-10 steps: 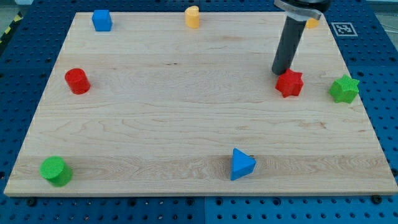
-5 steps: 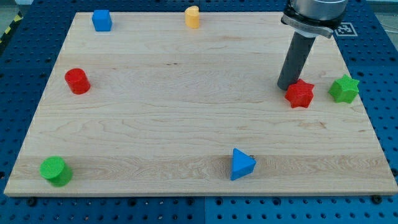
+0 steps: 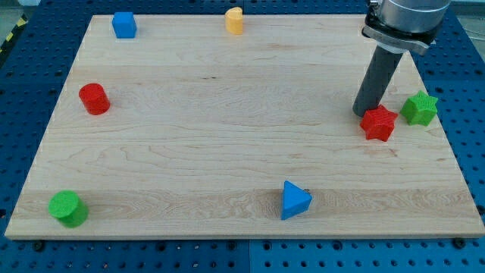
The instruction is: Move the red star to the bottom right corner
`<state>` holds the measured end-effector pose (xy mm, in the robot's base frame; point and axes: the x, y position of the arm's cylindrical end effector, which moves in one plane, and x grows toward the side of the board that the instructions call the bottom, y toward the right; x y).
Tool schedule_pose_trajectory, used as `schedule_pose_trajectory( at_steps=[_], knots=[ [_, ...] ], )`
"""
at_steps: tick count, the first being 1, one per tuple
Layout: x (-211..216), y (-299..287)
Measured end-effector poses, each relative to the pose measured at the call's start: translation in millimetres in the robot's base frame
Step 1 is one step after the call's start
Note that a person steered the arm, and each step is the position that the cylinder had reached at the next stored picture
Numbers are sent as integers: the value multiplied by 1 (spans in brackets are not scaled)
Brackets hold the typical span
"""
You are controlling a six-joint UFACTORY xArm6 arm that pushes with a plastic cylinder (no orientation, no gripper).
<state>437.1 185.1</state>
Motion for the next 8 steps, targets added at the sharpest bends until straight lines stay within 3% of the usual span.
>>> schedule_pose_trajectory(
  at_steps=[4, 8],
  knots=[
    [33, 18],
    [36, 43]
  ],
)
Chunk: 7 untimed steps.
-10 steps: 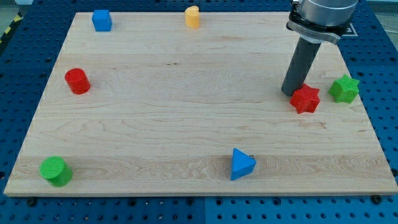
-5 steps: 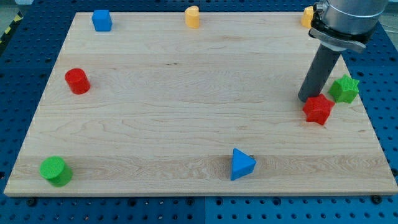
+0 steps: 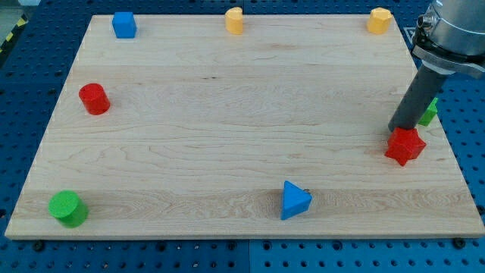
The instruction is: Move the red star to the bottom right corner
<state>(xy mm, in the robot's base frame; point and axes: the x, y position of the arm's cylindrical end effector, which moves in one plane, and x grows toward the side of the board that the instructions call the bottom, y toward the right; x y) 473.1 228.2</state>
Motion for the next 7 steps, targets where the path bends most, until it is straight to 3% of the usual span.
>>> schedule_pose_trajectory(
  at_steps=[7],
  knots=[
    [58, 14]
  ],
)
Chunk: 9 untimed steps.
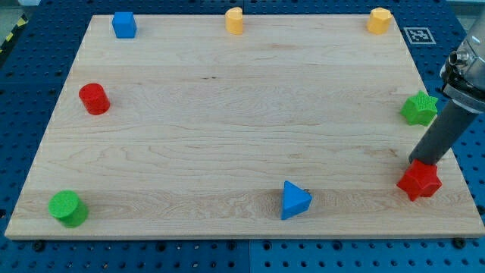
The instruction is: Move the red star to the bottom right corner
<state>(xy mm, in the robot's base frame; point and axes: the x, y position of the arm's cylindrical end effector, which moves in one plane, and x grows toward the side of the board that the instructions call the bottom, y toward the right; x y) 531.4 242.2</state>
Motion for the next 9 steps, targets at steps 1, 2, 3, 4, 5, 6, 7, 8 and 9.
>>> schedule_pose_trajectory(
  at_steps=[1, 2, 3, 4, 5, 6, 7, 8, 9],
  knots=[
    [-1, -24],
    [-1, -37],
    [6, -37],
    [7, -46],
    [7, -57],
    [13, -61],
    [24, -47],
    [24, -41],
    [24, -33]
  ],
)
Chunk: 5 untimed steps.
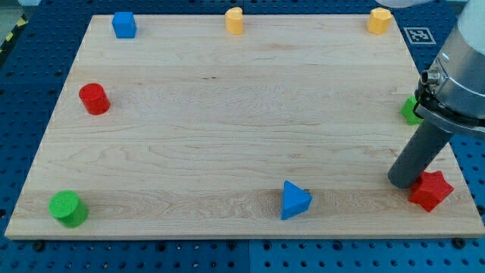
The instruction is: Move the red star to the bottom right corner
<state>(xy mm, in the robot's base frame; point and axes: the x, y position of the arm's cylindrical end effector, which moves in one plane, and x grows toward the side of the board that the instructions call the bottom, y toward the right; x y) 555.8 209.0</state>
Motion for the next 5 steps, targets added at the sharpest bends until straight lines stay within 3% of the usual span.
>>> schedule_pose_trajectory(
  at_steps=[5],
  knots=[
    [23, 5]
  ],
)
